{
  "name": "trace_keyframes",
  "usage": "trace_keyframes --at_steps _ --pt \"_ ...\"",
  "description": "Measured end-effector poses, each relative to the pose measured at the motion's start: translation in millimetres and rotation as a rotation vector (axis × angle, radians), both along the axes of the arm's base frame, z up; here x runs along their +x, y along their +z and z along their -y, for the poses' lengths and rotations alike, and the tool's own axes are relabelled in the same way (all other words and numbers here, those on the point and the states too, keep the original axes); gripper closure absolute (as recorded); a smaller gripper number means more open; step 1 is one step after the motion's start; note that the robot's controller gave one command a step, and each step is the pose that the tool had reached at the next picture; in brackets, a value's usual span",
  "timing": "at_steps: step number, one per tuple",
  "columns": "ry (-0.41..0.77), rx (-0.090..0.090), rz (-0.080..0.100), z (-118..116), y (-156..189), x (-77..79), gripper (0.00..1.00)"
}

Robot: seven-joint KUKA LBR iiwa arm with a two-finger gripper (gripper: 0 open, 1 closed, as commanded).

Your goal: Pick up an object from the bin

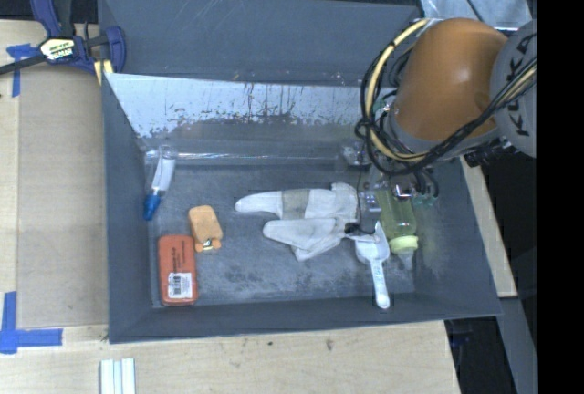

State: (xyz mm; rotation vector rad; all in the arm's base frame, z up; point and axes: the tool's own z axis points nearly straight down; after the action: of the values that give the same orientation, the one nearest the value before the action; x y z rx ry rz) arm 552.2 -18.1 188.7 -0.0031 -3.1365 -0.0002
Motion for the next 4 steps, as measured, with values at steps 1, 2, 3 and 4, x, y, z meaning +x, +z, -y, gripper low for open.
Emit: trace_keyframes --at_steps 1,2,3,4 --pt "0.0 0.0 0.009 0.0 4.8 1.6 0.0" --pt "-0.031 0.0 0.018 -1.4 -37.0 7.3 0.0" --pt "-0.012 0.0 0.012 5.5 -98.1 5.8 0.0" --pt "-0.036 0.0 0.017 1.1 -113.7 16.9 1.0"
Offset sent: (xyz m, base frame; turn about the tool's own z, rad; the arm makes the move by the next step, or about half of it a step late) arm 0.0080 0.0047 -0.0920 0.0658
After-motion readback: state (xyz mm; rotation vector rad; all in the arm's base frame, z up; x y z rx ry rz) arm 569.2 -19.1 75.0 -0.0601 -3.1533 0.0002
